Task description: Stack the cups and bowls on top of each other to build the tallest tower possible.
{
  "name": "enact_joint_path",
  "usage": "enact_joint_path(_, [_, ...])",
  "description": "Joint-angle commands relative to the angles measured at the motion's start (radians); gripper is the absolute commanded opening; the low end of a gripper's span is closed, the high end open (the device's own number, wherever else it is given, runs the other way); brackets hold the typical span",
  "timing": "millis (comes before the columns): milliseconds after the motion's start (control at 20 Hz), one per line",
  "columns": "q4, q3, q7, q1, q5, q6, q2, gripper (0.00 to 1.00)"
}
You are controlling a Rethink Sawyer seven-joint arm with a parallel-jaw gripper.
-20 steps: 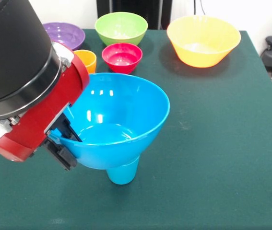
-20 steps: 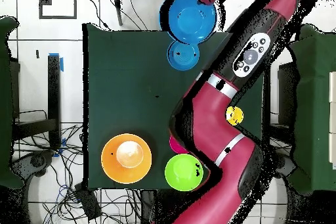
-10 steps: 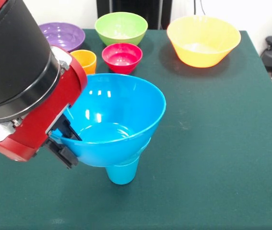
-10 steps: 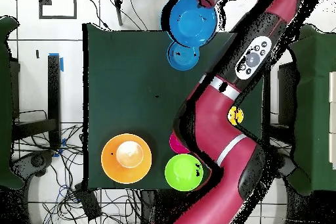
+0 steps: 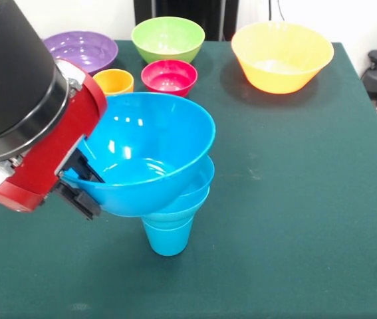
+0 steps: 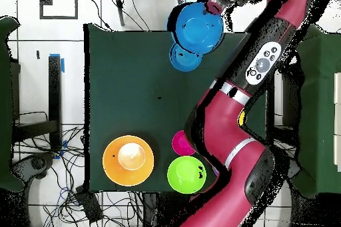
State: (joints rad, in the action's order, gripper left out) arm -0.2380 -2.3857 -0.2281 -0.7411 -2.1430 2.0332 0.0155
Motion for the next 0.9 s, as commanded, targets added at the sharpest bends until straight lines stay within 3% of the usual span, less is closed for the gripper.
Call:
enact_joint_path(50, [0.037,0.226,-0.151,0.001,0.026,0.1,-0.05,0.0])
enact_joint_path(700, [0.061,0.239,-0.192,0.031,0.049,0.095,-0.065,0.0])
enact_joint_path(900, [0.036,0.277,-0.222,0.02,0.096,0.107,-0.071,0.0])
